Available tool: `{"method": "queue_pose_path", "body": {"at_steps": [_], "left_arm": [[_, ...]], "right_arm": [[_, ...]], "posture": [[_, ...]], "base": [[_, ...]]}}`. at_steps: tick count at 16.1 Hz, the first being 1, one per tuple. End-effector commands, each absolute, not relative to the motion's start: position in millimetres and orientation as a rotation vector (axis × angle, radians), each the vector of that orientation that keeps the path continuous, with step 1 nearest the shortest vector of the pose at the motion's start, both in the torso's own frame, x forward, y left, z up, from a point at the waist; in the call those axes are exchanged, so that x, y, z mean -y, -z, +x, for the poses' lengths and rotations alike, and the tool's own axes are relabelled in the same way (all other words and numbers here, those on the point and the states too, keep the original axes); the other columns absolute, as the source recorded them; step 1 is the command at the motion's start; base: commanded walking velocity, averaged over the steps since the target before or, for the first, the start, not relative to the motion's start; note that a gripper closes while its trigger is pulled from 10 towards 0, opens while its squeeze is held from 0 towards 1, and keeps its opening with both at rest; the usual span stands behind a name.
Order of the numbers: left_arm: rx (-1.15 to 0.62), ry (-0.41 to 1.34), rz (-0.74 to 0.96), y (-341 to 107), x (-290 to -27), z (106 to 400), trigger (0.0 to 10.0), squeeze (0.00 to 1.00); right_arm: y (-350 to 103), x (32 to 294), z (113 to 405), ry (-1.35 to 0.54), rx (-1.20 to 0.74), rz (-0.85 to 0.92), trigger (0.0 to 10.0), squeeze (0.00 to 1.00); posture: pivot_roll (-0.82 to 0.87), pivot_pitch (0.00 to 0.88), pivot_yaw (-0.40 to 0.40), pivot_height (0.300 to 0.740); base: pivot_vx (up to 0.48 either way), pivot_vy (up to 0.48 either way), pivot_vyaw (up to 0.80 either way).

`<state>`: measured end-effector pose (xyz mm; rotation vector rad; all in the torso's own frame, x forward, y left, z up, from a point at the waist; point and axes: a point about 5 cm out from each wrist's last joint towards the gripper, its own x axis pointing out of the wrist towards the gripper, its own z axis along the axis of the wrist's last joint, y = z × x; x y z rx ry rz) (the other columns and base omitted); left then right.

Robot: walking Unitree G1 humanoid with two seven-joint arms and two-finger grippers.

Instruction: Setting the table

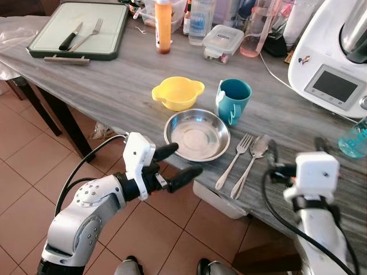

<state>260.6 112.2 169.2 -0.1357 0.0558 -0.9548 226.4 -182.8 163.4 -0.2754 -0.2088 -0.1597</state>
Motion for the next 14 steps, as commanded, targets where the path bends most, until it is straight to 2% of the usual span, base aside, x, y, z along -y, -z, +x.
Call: {"method": "queue_pose_path", "body": {"at_steps": [1, 5, 6, 9, 12, 14], "left_arm": [[-0.034, 0.917, -0.123, -171.8, -114.4, 261.8, 10.0, 0.0], [0.031, 0.635, -0.092, -170.3, -131.3, 268.4, 10.0, 0.0], [0.05, 0.496, -0.074, -169.3, -140.9, 269.7, 10.0, 0.0], [0.08, 0.388, -0.022, -169.7, -154.0, 265.5, 10.0, 0.0], [0.121, 0.166, 0.076, -171.8, -179.4, 260.5, 10.0, 0.0], [0.085, 0.197, 0.094, -161.3, -175.5, 255.7, 10.0, 0.0]], "right_arm": [[-165.6, 183.9, 220.7, 0.164, 0.209, -0.283, 10.0, 1.0], [-159.7, 178.1, 209.5, 0.151, 0.176, -0.263, 10.0, 1.0], [-160.3, 175.1, 210.2, 0.138, 0.178, -0.255, 10.0, 1.0], [-160.5, 171.9, 209.6, 0.106, 0.178, -0.247, 10.0, 1.0], [-153.6, 175.4, 207.4, 0.078, 0.145, -0.263, 10.0, 1.0], [-155.2, 170.0, 212.1, 0.049, 0.157, -0.255, 10.0, 1.0]], "posture": [[0.14, 0.149, -0.083, 0.74], [0.14, 0.162, -0.086, 0.74], [0.14, 0.162, -0.086, 0.74], [0.17, 0.172, -0.104, 0.74], [0.2, 0.168, -0.117, 0.74], [0.21, 0.167, -0.116, 0.74]], "base": [[0.0, 0.0, 0.0], [0.0, 0.0, 0.0], [0.0, 0.0, 0.0], [0.0, 0.0, 0.0], [0.0, 0.0, 0.0], [0.0, 0.0, 0.0]]}}
